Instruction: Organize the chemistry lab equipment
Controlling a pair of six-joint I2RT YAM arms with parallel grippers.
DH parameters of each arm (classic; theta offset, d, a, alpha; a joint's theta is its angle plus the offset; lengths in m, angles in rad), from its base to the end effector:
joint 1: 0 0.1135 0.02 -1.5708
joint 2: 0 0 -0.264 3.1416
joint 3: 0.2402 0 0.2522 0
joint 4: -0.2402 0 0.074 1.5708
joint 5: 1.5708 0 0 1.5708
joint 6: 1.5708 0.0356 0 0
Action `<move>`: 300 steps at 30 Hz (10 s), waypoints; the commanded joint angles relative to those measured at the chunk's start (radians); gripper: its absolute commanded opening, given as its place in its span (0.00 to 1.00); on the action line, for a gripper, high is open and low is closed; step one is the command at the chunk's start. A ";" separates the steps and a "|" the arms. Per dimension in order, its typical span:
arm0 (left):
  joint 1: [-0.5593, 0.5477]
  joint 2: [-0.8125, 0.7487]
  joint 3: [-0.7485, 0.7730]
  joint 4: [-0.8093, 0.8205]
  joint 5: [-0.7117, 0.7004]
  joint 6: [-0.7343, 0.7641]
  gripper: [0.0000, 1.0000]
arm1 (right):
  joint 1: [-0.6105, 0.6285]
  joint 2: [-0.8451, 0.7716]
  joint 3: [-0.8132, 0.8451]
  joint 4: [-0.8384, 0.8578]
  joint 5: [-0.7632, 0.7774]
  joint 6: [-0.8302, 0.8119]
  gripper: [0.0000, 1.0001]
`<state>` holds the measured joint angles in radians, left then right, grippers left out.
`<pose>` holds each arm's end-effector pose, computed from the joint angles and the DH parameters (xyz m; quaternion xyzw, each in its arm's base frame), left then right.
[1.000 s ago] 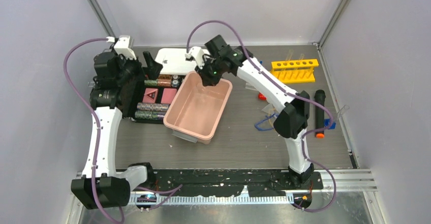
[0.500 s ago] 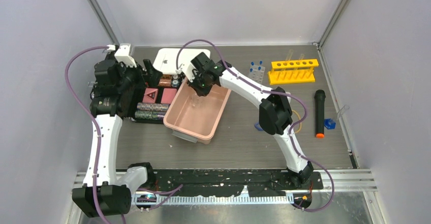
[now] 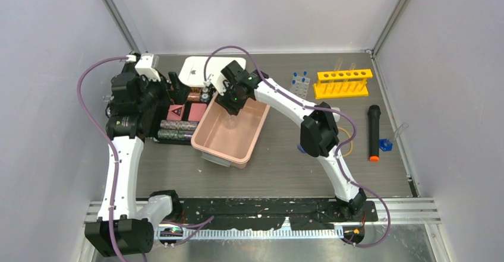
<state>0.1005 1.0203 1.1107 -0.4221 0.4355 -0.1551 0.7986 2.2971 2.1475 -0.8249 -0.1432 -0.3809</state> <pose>0.2213 0.0072 0.3858 0.0231 0.8044 -0.1913 0.5619 0.3507 0.3673 0.2433 -0.5477 0.7807 0.1276 0.2725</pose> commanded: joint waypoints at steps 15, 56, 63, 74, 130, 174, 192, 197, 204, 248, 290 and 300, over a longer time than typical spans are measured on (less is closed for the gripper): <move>-0.203 0.086 0.036 0.217 0.138 0.055 1.00 | -0.625 -0.982 -0.485 -0.107 -0.120 -0.010 1.00; -0.330 0.362 0.356 0.122 0.227 0.129 1.00 | -1.498 -1.105 -1.282 0.382 -0.077 -0.281 0.91; -0.329 0.362 0.345 0.130 0.227 0.123 1.00 | -1.497 -1.066 -1.280 0.435 -0.097 -0.280 0.67; -0.329 0.345 0.328 0.161 0.298 0.141 1.00 | -1.497 -1.152 -1.026 0.144 -0.153 -0.239 0.12; -0.544 0.290 0.003 0.079 0.119 -0.131 0.00 | -0.532 -0.895 -0.510 0.324 -0.651 0.500 0.95; -0.685 0.519 0.015 0.019 -0.170 -0.198 0.73 | -0.753 -0.454 -0.758 0.045 -0.079 -0.907 1.00; -0.654 0.213 0.030 0.067 -0.258 -0.069 1.00 | -0.824 -0.482 -0.513 -0.199 -0.226 -0.855 0.39; -0.508 0.201 0.084 0.067 -0.241 -0.122 1.00 | -0.746 -0.608 -0.322 -0.354 -0.414 -0.723 0.38; -0.313 0.191 0.156 0.077 -0.232 -0.157 1.00 | -0.365 -0.689 -0.264 -0.165 -0.430 -0.500 0.42; -0.217 0.207 0.203 0.092 -0.055 -0.066 1.00 | -0.586 -0.735 -1.081 -0.158 -0.226 -0.790 0.90; -0.210 0.182 0.182 0.106 -0.134 -0.048 1.00 | -0.004 -0.431 -0.106 -0.298 -0.368 -0.792 0.08; -0.182 0.171 0.145 0.095 -0.133 -0.060 1.00 | 0.063 -0.250 -0.214 -0.204 -0.282 -0.902 0.11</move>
<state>-0.0937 1.2190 1.2598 -0.3496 0.3134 -0.2092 0.8516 2.0506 1.9545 -1.0702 -0.4515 -1.2049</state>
